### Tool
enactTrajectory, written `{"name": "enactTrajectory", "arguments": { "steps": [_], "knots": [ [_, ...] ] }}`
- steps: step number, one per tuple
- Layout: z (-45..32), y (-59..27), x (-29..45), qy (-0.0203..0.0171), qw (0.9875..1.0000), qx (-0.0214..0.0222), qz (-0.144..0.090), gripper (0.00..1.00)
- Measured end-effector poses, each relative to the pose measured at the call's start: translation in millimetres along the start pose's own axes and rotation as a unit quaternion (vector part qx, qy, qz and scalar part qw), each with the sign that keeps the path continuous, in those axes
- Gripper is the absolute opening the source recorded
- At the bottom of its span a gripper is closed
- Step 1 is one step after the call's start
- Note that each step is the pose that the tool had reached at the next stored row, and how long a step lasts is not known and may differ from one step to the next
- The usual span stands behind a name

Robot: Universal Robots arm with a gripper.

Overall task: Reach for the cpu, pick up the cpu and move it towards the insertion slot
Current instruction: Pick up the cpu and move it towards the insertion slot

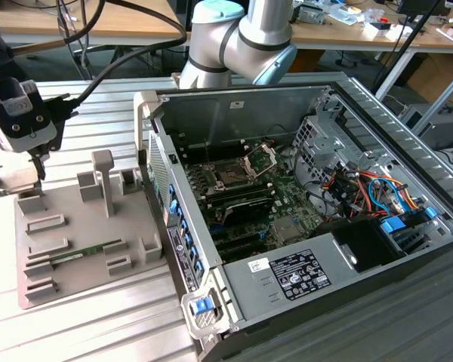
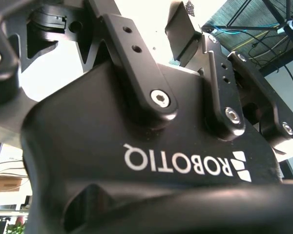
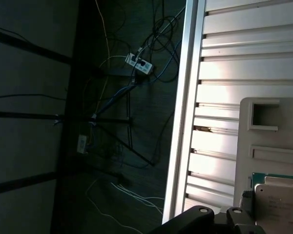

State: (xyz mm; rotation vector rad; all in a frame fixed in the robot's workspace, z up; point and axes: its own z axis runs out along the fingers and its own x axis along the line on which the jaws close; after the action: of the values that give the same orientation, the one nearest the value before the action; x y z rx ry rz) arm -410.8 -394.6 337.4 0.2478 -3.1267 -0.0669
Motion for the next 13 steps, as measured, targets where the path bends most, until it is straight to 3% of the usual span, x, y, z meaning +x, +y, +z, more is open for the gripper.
{"name": "enactTrajectory", "arguments": {
  "steps": [13],
  "knots": [
    [-4.9,0.2,0.0,0.0,1.0,0.0,0.0,0.55]
  ]
}}
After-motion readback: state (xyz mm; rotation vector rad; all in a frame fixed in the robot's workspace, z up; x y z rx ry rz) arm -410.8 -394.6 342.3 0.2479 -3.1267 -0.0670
